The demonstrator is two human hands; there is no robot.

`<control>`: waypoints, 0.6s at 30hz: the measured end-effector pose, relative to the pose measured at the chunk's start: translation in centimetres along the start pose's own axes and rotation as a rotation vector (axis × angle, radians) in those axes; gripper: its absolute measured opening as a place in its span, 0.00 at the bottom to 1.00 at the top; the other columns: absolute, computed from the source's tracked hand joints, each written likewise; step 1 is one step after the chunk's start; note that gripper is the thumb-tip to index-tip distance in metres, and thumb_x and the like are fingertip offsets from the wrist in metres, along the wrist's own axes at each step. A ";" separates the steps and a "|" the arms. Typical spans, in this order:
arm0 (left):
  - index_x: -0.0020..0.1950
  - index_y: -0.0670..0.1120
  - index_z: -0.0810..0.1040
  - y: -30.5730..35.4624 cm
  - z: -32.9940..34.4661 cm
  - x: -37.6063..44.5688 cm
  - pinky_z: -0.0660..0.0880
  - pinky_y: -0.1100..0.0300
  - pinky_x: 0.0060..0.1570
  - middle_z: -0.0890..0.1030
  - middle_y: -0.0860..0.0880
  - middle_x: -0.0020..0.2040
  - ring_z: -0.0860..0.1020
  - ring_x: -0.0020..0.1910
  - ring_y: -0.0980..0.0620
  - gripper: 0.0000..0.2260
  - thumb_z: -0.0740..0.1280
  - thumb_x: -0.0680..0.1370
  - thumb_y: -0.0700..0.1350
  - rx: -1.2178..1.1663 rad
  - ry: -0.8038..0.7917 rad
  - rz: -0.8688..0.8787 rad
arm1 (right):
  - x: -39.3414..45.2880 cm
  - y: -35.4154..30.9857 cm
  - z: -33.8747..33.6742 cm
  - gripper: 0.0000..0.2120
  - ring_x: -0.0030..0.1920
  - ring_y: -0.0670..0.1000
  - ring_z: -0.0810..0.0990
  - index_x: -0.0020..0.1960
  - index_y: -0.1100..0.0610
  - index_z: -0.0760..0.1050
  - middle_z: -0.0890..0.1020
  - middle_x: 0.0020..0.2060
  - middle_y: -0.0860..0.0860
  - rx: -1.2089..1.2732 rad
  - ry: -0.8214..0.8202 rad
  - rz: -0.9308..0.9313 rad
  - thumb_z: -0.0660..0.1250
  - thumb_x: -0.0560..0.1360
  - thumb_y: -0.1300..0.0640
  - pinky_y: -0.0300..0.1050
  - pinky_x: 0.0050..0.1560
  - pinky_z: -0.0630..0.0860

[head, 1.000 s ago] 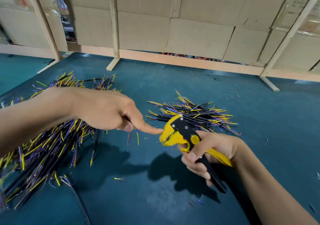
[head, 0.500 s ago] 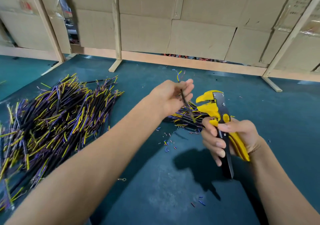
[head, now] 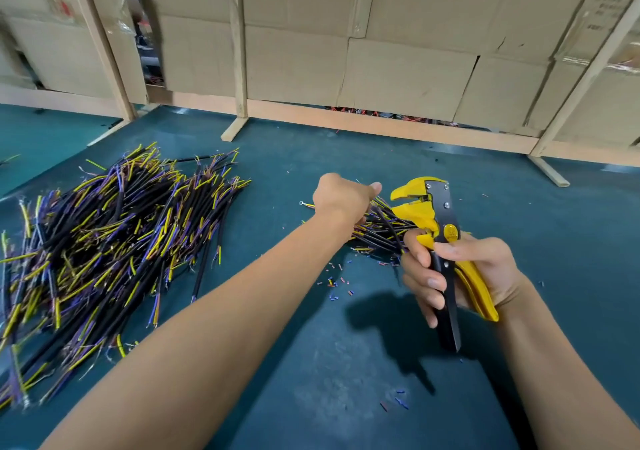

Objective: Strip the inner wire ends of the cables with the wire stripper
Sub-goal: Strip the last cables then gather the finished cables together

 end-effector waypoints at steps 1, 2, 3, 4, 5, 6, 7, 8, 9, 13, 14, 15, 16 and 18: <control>0.38 0.43 0.77 0.1 -0.7 0.0 0.72 0.64 0.26 0.80 0.48 0.29 0.71 0.15 0.53 0.15 0.76 0.74 0.51 0.039 0.012 0.037 | 0.1 0.1 0.1 0.09 0.36 0.57 0.78 0.50 0.64 0.70 0.76 0.37 0.58 -0.004 0.001 0.004 0.67 0.78 0.59 0.59 0.41 0.82; 0.36 0.42 0.77 0.4 -1.4 0.0 0.72 0.64 0.27 0.79 0.48 0.27 0.71 0.16 0.53 0.15 0.74 0.75 0.51 0.070 0.004 0.078 | 0.2 0.2 0.1 0.09 0.36 0.57 0.78 0.50 0.63 0.70 0.76 0.37 0.58 -0.010 0.008 0.009 0.68 0.78 0.59 0.59 0.41 0.82; 0.33 0.43 0.76 0.7 -2.3 0.0 0.72 0.63 0.28 0.78 0.49 0.26 0.71 0.17 0.52 0.17 0.73 0.76 0.52 0.146 0.004 0.135 | 0.2 0.3 0.0 0.09 0.36 0.57 0.78 0.50 0.63 0.71 0.76 0.37 0.58 -0.018 0.021 0.015 0.68 0.78 0.58 0.59 0.41 0.82; 0.31 0.44 0.75 1.3 -3.5 -0.1 0.70 0.63 0.30 0.76 0.50 0.24 0.72 0.20 0.50 0.19 0.71 0.77 0.53 0.280 0.029 0.202 | 0.2 0.3 -0.2 0.10 0.36 0.57 0.78 0.50 0.63 0.71 0.75 0.36 0.58 -0.030 0.043 0.019 0.69 0.77 0.57 0.59 0.40 0.82; 0.30 0.44 0.74 1.9 -5.0 -0.3 0.69 0.61 0.31 0.75 0.50 0.24 0.73 0.25 0.47 0.20 0.69 0.77 0.54 0.444 0.076 0.270 | 0.2 0.4 -0.4 0.11 0.35 0.57 0.78 0.49 0.63 0.72 0.75 0.36 0.58 -0.047 0.071 0.023 0.71 0.77 0.57 0.59 0.40 0.81; 0.33 0.44 0.75 2.5 -6.5 -0.4 0.68 0.60 0.34 0.77 0.48 0.29 0.74 0.31 0.44 0.17 0.68 0.76 0.54 0.626 0.138 0.331 | 0.3 0.5 -0.6 0.13 0.35 0.58 0.78 0.49 0.63 0.73 0.75 0.36 0.58 -0.067 0.112 0.027 0.72 0.76 0.55 0.59 0.39 0.81; 0.39 0.44 0.78 3.0 -8.0 -0.5 0.69 0.59 0.39 0.79 0.45 0.36 0.76 0.38 0.42 0.12 0.67 0.76 0.53 0.803 0.188 0.360 | 0.4 0.6 -0.9 0.15 0.35 0.58 0.78 0.48 0.63 0.74 0.74 0.36 0.58 -0.087 0.160 0.031 0.74 0.74 0.54 0.59 0.39 0.80; 0.47 0.44 0.79 3.1 -9.5 -0.3 0.70 0.57 0.43 0.81 0.42 0.45 0.78 0.45 0.40 0.09 0.67 0.75 0.50 0.962 0.224 0.358 | 0.5 0.6 -1.0 0.16 0.34 0.58 0.77 0.48 0.63 0.75 0.74 0.35 0.58 -0.101 0.209 0.032 0.76 0.72 0.53 0.59 0.38 0.80; 0.53 0.44 0.79 2.8 -11.0 0.1 0.71 0.54 0.46 0.80 0.41 0.53 0.78 0.52 0.38 0.11 0.67 0.74 0.47 1.103 0.242 0.321 | 0.7 0.7 -1.2 0.17 0.34 0.58 0.77 0.47 0.62 0.76 0.74 0.35 0.58 -0.101 0.255 0.030 0.78 0.70 0.52 0.59 0.38 0.80; 0.71 0.40 0.70 0.3 -16.6 1.1 0.72 0.49 0.59 0.71 0.39 0.67 0.69 0.67 0.38 0.23 0.66 0.77 0.46 1.467 0.355 0.076 | 1.9 1.1 -1.2 0.14 0.34 0.58 0.79 0.44 0.61 0.80 0.76 0.36 0.58 -0.080 0.412 0.030 0.78 0.68 0.51 0.59 0.38 0.80; 0.72 0.39 0.68 0.2 -17.1 1.2 0.73 0.50 0.59 0.69 0.39 0.68 0.68 0.67 0.38 0.24 0.66 0.78 0.45 1.474 0.402 0.076 | 2.2 1.2 -1.2 0.12 0.35 0.58 0.79 0.44 0.60 0.80 0.77 0.36 0.57 -0.080 0.451 0.030 0.76 0.70 0.52 0.59 0.38 0.80; 0.71 0.38 0.67 0.3 -17.2 1.1 0.73 0.49 0.58 0.69 0.38 0.67 0.69 0.67 0.38 0.23 0.66 0.78 0.43 1.466 0.441 0.106 | 2.4 1.3 -1.2 0.11 0.35 0.58 0.80 0.43 0.59 0.81 0.78 0.36 0.57 -0.077 0.489 0.031 0.73 0.71 0.52 0.59 0.39 0.80; 0.70 0.36 0.67 0.3 -17.1 1.2 0.74 0.49 0.57 0.70 0.37 0.66 0.70 0.66 0.37 0.21 0.66 0.78 0.40 1.460 0.450 0.135 | 2.6 1.4 -1.3 0.10 0.35 0.58 0.80 0.43 0.59 0.81 0.78 0.37 0.57 -0.070 0.525 0.032 0.72 0.72 0.51 0.58 0.39 0.81; 0.67 0.35 0.71 0.4 -16.6 1.5 0.74 0.49 0.52 0.74 0.35 0.63 0.75 0.63 0.35 0.17 0.64 0.78 0.36 1.446 0.379 0.184 | 2.8 1.4 -1.4 0.09 0.36 0.57 0.81 0.42 0.58 0.82 0.79 0.37 0.56 -0.048 0.585 0.026 0.72 0.71 0.51 0.57 0.40 0.81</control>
Point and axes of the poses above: each hand's wrist, its own x-axis towards the middle knuckle, its own z-axis out of the palm, y = z × x, the point moved 8 cm from there along x, towards the middle knuckle
